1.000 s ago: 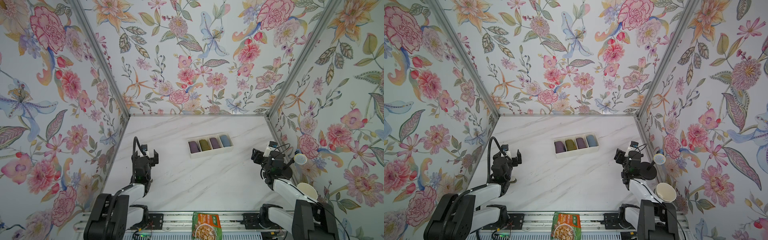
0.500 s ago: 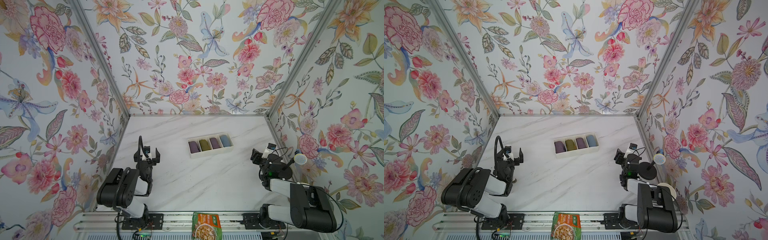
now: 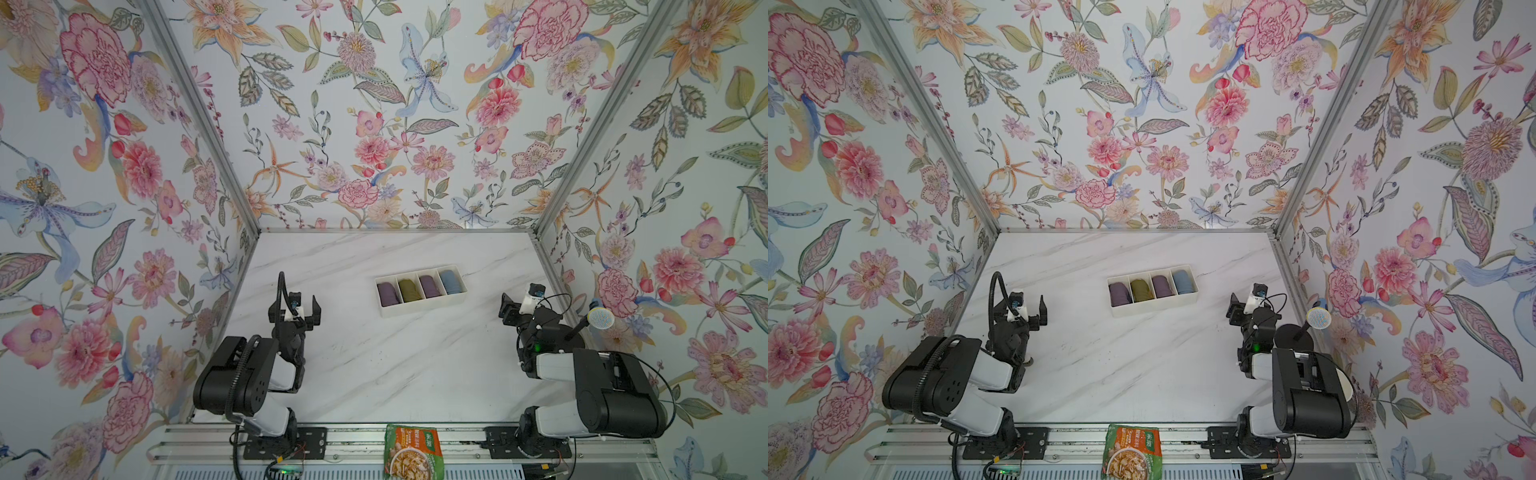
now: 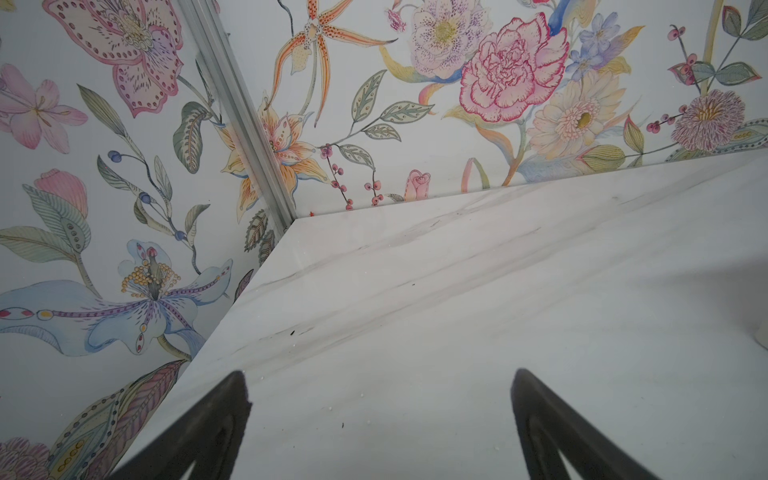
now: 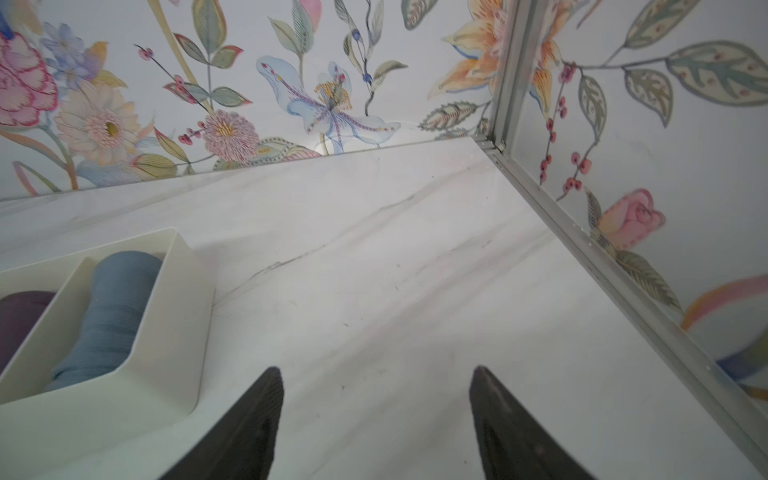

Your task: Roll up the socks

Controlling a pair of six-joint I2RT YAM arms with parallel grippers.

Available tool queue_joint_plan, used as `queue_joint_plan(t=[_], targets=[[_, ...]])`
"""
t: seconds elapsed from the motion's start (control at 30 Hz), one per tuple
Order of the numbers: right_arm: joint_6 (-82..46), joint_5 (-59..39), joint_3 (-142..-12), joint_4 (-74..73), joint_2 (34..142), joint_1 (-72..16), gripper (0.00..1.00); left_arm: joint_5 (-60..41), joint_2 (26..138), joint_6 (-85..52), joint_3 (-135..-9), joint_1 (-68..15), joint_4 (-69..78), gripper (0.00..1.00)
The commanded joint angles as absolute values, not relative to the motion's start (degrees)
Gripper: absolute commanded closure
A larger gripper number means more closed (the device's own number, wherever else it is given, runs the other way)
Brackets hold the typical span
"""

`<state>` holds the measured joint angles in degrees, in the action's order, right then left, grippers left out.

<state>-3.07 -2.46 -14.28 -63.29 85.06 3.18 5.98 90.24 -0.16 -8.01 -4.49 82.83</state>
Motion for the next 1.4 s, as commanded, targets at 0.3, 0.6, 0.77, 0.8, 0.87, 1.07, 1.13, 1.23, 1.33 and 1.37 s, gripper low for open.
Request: queue_joint_plan(t=[0.3,0.6,0.77,0.8,0.87,1.07,1.13,1.23,1.33,1.37], targets=[[0.7,1.6,-17.2,-61.6,88.1,0.0,0.01,7.1,90.2,0.1,-10.1,-4.0,81.1,0.01],[1.6,6.2,-16.8,-63.1,88.5,-1.9,0.01,8.3,90.1,0.7,-12.1,-4.6,79.8,0.01],[1.6,6.2,-16.8,-63.2,88.5,-1.9,0.01,8.3,90.2,0.7,-12.1,-4.6,79.8,0.01],[1.6,6.2,-16.9,-63.1,88.5,-1.9,0.01,8.4,90.2,0.7,-12.1,-4.6,79.8,0.01],[1.6,6.2,-16.9,-63.1,88.5,-1.9,0.01,8.3,90.2,0.7,-12.2,-4.5,79.7,0.01],[1.6,6.2,-16.9,-63.2,88.5,-1.9,0.01,8.4,90.1,0.7,-12.1,-4.6,79.8,0.01],[1.6,6.2,-16.9,-63.1,88.5,-1.9,0.01,8.4,90.1,0.7,-12.1,-4.6,79.8,0.01],[1.6,6.2,-16.8,-63.1,88.5,-1.9,0.01,8.4,90.2,0.7,-12.2,-4.6,79.9,0.00],[1.6,6.2,-16.9,-63.1,88.5,-1.9,0.01,8.4,90.3,0.7,-12.3,-4.7,79.7,0.01],[1.6,6.2,-16.9,-63.1,88.5,-1.9,0.01,8.4,90.2,0.8,-12.3,-4.7,79.6,0.01]])
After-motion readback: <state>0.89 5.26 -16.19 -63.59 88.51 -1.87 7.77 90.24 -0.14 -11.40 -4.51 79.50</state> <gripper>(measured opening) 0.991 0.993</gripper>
